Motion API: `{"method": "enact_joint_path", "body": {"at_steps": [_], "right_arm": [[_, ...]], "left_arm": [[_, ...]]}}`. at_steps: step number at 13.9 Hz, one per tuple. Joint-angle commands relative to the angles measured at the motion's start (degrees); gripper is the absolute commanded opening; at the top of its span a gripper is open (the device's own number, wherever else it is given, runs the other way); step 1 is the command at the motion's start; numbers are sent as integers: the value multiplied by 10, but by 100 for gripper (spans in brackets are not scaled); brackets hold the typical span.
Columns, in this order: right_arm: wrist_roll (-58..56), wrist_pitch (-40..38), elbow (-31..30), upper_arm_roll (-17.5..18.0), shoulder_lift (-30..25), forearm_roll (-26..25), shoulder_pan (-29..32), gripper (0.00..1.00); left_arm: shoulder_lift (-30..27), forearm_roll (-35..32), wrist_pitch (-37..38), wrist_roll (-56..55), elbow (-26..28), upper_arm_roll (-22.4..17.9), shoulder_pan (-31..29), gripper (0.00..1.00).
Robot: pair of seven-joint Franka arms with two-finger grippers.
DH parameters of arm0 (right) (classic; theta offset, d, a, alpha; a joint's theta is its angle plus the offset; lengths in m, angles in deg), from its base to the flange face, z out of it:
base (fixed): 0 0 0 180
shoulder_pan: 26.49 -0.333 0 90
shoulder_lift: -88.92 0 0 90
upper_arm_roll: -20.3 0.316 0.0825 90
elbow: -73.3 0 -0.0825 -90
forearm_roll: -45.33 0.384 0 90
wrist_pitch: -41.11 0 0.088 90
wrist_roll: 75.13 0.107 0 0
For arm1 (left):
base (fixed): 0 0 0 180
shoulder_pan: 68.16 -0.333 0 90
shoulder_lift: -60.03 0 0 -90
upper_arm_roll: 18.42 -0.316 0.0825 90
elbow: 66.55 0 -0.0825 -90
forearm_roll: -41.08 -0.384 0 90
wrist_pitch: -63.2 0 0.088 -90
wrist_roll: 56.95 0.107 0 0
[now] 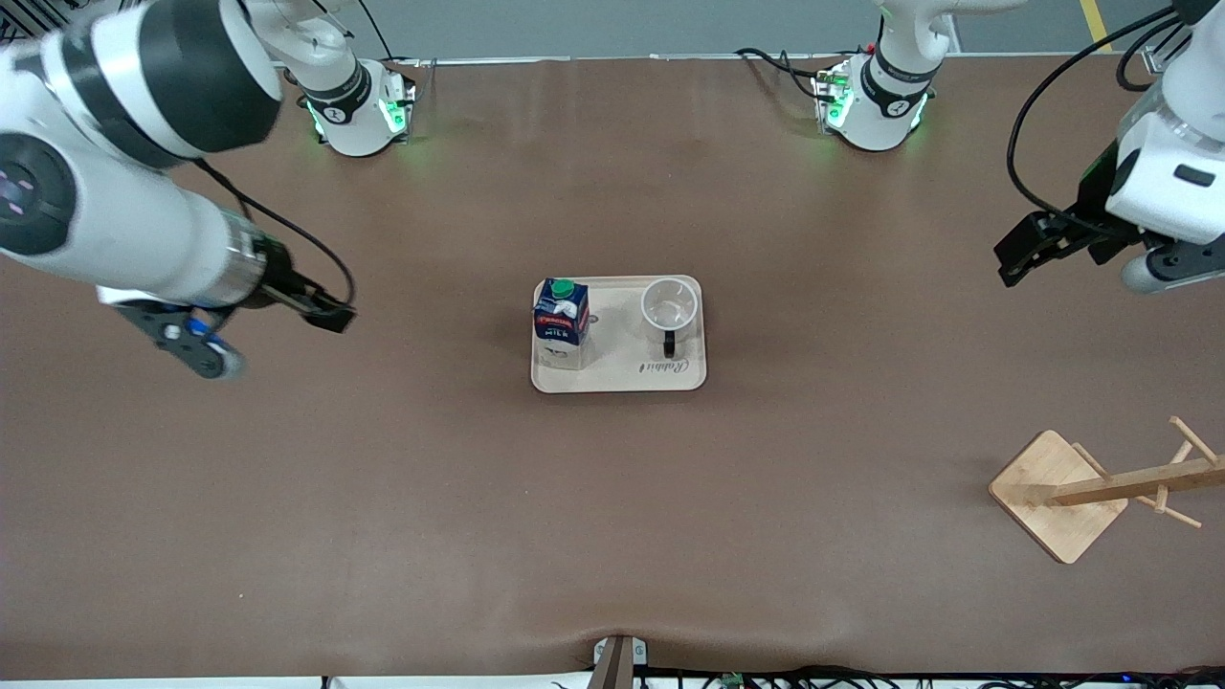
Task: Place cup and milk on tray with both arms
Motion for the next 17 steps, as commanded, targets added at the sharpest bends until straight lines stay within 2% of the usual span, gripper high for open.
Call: {"method": "enact_joint_path", "body": {"at_steps": [1,6,8,10,12,13,17], "right_arm": [[-123,-12,-20,2,-29,-36,43,100],[-459,41,-56,3,-63,-26,183,100],[-534,56,-88,4,-83,-18,223,100],[-537,60,-150,5,-138,-18,219,100],[-537,116,-221,4,-187,-3,221,100],[-538,119,-228,5,-200,-4,220,100],[-537,78,-146,8,-199,-13,215,100]], "left_arm": [[-50,25,-2,70,54,-55,21,100],[-72,26,3,115,69,-53,-1,100],[-67,30,3,125,70,-48,-7,100],[-68,29,4,126,70,-49,-7,100],[-73,28,6,127,73,-48,-7,100],[-73,28,7,134,76,-46,-8,100],[-80,23,8,150,84,-45,-11,100]]}}
